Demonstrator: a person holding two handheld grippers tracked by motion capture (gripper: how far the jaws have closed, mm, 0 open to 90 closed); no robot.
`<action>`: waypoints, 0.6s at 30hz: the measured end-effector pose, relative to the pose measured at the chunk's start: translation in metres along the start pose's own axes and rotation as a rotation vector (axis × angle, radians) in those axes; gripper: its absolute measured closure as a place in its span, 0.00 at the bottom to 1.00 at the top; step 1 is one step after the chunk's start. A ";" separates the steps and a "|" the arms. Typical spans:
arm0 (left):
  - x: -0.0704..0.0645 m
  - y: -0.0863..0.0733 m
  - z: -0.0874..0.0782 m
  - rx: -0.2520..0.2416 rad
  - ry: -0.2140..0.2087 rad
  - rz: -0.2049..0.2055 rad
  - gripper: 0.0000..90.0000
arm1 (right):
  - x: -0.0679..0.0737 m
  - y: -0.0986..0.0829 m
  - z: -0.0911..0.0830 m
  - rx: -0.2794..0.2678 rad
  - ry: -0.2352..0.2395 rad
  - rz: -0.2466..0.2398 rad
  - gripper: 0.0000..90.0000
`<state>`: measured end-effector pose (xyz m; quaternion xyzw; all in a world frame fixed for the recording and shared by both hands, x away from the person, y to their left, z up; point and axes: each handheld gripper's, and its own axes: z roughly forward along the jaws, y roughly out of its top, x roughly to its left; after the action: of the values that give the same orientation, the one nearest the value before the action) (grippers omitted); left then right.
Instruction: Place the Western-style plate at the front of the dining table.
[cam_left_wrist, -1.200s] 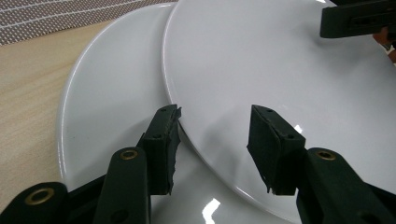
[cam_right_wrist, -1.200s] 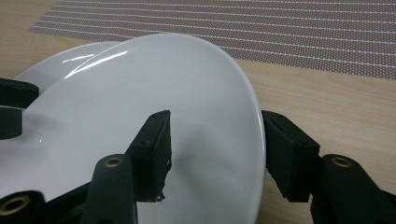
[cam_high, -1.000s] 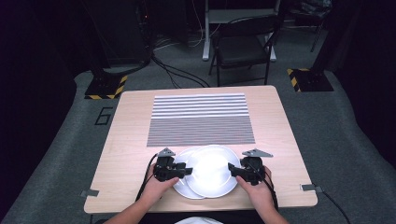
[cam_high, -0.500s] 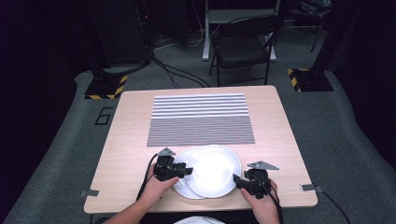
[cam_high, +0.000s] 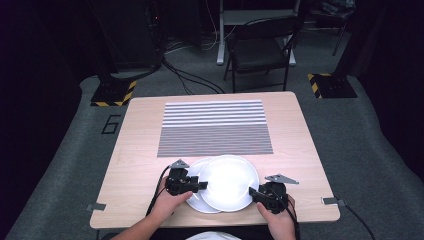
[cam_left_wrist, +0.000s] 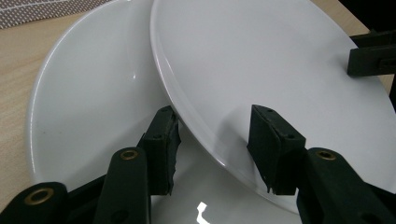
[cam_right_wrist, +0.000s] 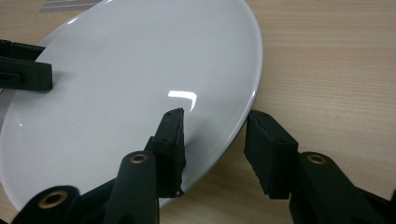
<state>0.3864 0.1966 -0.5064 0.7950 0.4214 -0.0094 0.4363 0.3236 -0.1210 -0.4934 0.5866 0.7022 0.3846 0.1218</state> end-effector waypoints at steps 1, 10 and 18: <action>-0.002 -0.001 0.000 0.001 0.000 -0.011 0.58 | -0.001 0.000 0.000 0.003 0.006 0.006 0.64; -0.014 -0.005 -0.003 0.044 0.007 -0.066 0.56 | 0.000 -0.002 0.002 -0.006 0.004 0.015 0.62; -0.021 -0.007 -0.004 0.031 0.040 -0.091 0.56 | 0.000 -0.003 0.003 -0.008 0.006 0.024 0.62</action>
<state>0.3669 0.1877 -0.5009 0.7816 0.4656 -0.0198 0.4146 0.3236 -0.1202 -0.4977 0.5933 0.6941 0.3905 0.1172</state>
